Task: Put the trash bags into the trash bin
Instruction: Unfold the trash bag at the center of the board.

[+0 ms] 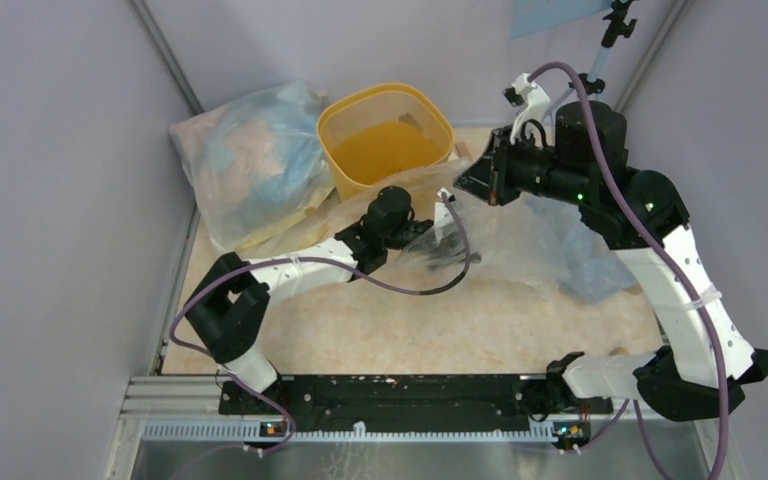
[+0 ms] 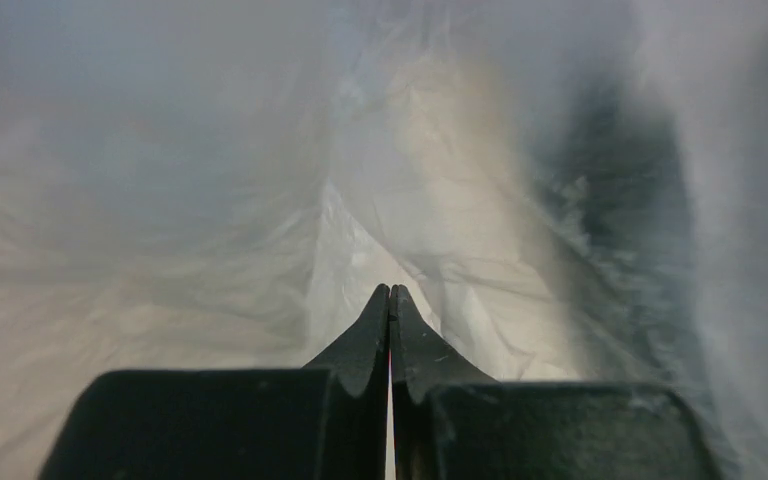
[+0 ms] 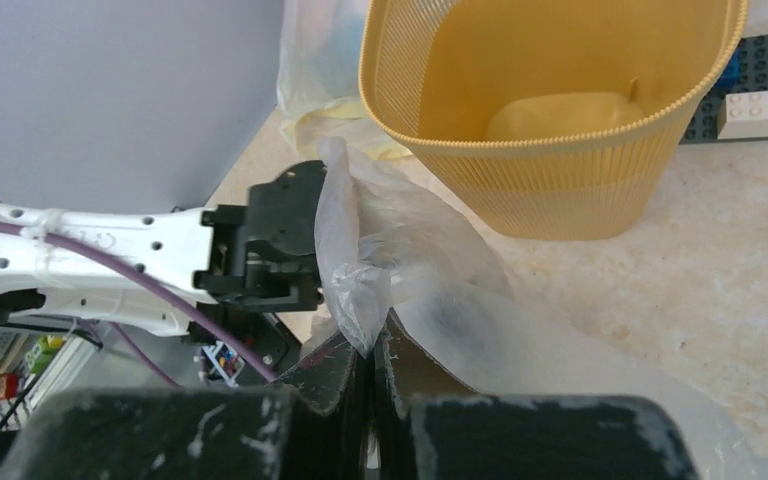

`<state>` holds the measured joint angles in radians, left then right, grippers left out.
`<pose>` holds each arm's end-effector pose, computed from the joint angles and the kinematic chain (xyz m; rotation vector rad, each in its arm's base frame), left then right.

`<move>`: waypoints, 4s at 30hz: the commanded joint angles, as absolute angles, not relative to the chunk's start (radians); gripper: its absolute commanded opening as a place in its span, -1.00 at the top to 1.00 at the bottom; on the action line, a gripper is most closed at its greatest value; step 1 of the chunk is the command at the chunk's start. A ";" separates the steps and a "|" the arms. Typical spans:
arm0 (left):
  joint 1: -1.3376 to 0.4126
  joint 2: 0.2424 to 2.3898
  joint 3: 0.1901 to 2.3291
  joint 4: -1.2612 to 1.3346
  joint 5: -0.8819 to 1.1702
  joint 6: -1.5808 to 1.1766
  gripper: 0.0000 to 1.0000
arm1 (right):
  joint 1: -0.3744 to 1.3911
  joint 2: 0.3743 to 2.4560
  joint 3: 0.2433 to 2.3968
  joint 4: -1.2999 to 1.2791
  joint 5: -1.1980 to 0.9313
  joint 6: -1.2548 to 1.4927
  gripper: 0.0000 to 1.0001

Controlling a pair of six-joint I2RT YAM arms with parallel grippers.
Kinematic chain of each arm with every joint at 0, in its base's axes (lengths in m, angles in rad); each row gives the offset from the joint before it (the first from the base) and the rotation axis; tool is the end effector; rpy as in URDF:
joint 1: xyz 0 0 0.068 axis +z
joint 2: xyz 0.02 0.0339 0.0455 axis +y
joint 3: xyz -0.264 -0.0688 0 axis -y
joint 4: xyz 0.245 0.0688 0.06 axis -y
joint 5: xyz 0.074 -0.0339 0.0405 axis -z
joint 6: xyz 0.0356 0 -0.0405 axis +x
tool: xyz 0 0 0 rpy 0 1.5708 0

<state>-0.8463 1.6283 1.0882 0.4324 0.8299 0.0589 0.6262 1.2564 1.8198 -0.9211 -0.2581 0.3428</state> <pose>0.2279 -0.2972 0.2920 1.3355 1.2233 -1.2651 0.1689 0.1334 0.5082 -0.4639 1.9679 0.8820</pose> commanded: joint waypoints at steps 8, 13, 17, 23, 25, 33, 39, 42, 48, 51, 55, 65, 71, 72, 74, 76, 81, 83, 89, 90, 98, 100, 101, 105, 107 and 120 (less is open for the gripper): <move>-0.841 1.667 1.171 0.023 0.391 0.117 1.00 | 0.635 1.269 2.012 -1.019 -0.103 0.298 1.00; -0.838 1.741 1.281 -0.249 0.177 0.077 0.89 | 0.635 1.278 2.030 -1.032 -0.089 0.287 1.00; -0.838 1.785 1.304 -0.340 0.168 0.060 0.72 | 0.635 1.295 2.094 -1.063 -0.052 0.276 1.00; -0.841 1.747 1.290 -0.352 0.200 0.040 0.50 | 0.635 1.364 2.214 -1.134 0.031 0.245 1.00; -0.844 1.698 1.272 -0.320 0.233 0.044 0.38 | 0.635 1.369 2.178 -1.126 0.031 0.243 1.00; -0.845 1.478 1.246 -0.242 0.352 0.031 -0.26 | 0.635 1.325 1.993 -1.030 0.005 0.258 1.00; -0.844 1.379 1.177 -0.138 0.283 0.003 -0.23 | 0.635 1.299 1.945 -1.004 -0.043 0.269 1.00; -0.844 1.385 1.195 -0.169 0.149 -0.028 0.19 | 0.635 1.291 1.942 -1.004 -0.046 0.272 1.00; -0.845 1.435 1.235 -0.267 0.042 -0.029 0.28 | 0.635 1.282 1.971 -1.027 -0.026 0.271 1.00; -0.844 1.460 1.220 -0.239 0.146 -0.041 0.16 | 0.635 1.273 1.966 -1.011 -0.026 0.279 1.00; -0.845 1.492 1.220 -0.207 0.469 -0.012 -0.40 | 0.635 1.270 1.942 -0.995 -0.017 0.283 1.00; -0.843 1.399 1.111 0.015 0.979 -0.055 -0.97 | 0.635 1.267 1.887 -0.964 -0.003 0.281 1.00; -0.841 1.372 1.119 0.027 1.189 -0.074 -0.98 | 0.632 1.264 1.855 -0.952 0.076 0.281 1.00; -0.841 1.363 1.112 0.042 1.245 -0.081 -0.97 | 0.632 1.265 1.848 -0.951 0.091 0.281 1.00; -0.841 1.343 1.085 0.103 1.339 -0.115 -0.97 | 0.628 1.268 1.839 -0.954 0.131 0.278 1.00; -0.841 1.314 1.049 0.189 1.406 -0.158 -0.97 | 0.620 1.271 1.829 -0.957 0.154 0.274 1.00; -0.840 1.257 1.038 0.147 1.276 -0.125 -0.98 | 0.612 1.279 1.812 -0.946 0.164 0.273 1.00; -0.839 1.246 1.130 -0.048 1.081 -0.059 -0.97 | 0.612 1.280 1.813 -0.942 0.162 0.272 1.00; -0.836 1.241 1.415 -0.389 0.346 -0.105 -0.97 | 0.612 1.270 1.808 -0.942 0.159 0.257 1.00; -0.837 1.235 1.445 -0.410 0.258 -0.113 -0.97 | 0.612 1.266 1.803 -0.939 0.158 0.256 1.00; -0.836 1.110 1.462 -0.395 0.106 -0.166 -0.97 | 0.612 1.238 1.769 -0.925 0.166 0.247 1.00; -0.836 1.084 1.485 -0.410 0.125 -0.195 -0.97 | 0.612 1.235 1.760 -0.918 0.162 0.244 1.00; -0.836 1.070 1.487 -0.406 0.147 -0.207 -0.97 | 0.612 1.232 1.754 -0.909 0.157 0.244 1.00; -0.836 1.003 1.478 -0.342 0.222 -0.268 -0.97 | 0.612 1.202 1.705 -0.839 0.108 0.252 1.00; -0.836 0.972 1.477 -0.313 0.196 -0.285 -0.97 | 0.612 1.192 1.689 -0.811 0.088 0.255 1.00; -0.836 0.888 1.381 -0.595 -0.131 -0.279 -0.97 | 0.612 1.164 1.683 -0.784 0.069 0.257 1.00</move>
